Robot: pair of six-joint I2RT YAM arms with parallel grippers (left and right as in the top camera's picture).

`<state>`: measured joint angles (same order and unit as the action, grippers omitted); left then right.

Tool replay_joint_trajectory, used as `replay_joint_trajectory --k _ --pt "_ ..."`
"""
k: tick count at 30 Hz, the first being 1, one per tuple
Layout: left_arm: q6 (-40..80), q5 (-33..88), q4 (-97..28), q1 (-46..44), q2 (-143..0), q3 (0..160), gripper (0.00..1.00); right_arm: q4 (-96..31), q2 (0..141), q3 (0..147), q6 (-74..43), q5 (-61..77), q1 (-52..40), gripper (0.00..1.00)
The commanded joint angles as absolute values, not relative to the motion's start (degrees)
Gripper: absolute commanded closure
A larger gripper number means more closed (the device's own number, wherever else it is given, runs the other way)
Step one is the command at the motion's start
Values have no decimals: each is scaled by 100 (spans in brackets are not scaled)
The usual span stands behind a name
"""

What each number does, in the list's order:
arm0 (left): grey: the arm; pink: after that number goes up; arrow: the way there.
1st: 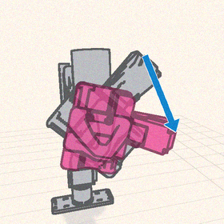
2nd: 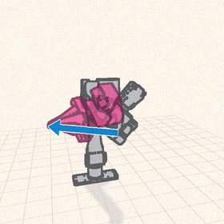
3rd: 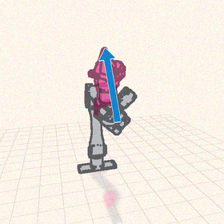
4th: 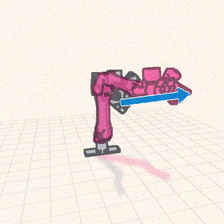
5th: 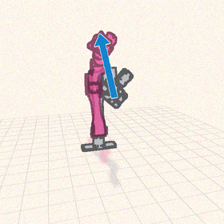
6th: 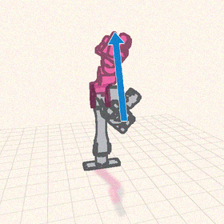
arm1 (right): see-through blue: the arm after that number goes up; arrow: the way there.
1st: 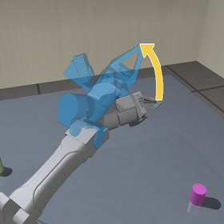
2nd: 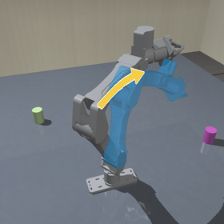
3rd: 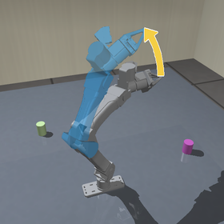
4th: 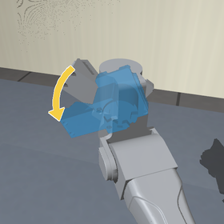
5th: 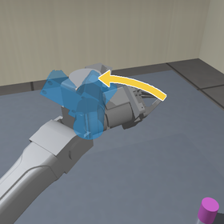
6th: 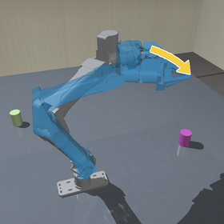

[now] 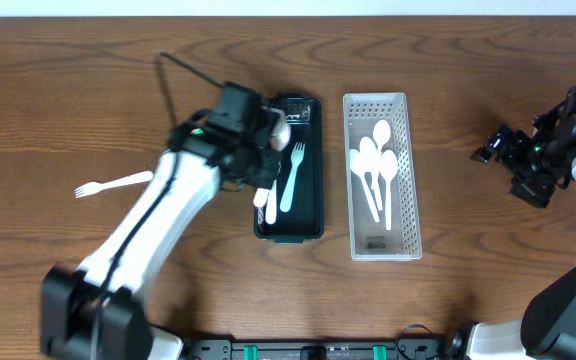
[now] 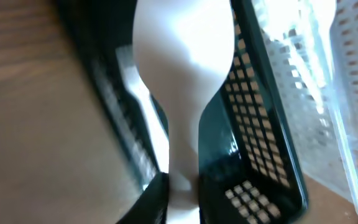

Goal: Pack container
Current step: 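Carry the spoon right and drop it into the green basket, then return the left gripper left and grasp the last white fork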

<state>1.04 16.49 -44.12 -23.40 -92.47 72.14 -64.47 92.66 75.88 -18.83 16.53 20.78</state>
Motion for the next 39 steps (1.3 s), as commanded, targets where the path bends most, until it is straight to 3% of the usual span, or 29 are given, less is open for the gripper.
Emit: replay_joint_trajectory --k 1,4,6,9,14,17,22,25,31,36,39 --pt "484 1586 -4226 -2414 -9640 7234 68 -6449 9290 7561 -1839 1697 2104 1" --pt "506 1584 -4254 -2357 -9572 7288 58 -6458 9290 7561 -1839 1697 2104 1" --pt "502 1577 -4311 -2252 -9351 7371 45 -6460 9290 7561 -1839 1697 2104 1" --pt "480 1444 -4401 -1970 -8864 7406 42 -6455 9290 7561 -1839 1697 2104 1" --pt "480 -419 -5118 -1107 -8407 7365 35 -6447 9290 7561 -1839 1697 2104 1" --pt "480 -729 -5297 -338 -8541 7190 30 -6447 9290 7561 -1839 1697 2104 1" --pt "510 279 -5148 1020 -9242 6888 31 -6449 9290 7561 -1839 1697 2102 1" --pt "674 757 -5030 1481 -9703 6884 39 -6451 9290 7561 -1839 1699 2102 1" --pt "1671 746 -4453 2145 -10145 6884 39 -6451 9290 7561 -1837 1697 2102 1" --pt "3422 -5 -4211 2543 -10160 6882 45 -6453 9290 7561 -1837 1697 2102 1" --pt "4303 -416 -4158 2626 -10197 6877 35 -6453 9290 7561 -1837 1697 2102 1"
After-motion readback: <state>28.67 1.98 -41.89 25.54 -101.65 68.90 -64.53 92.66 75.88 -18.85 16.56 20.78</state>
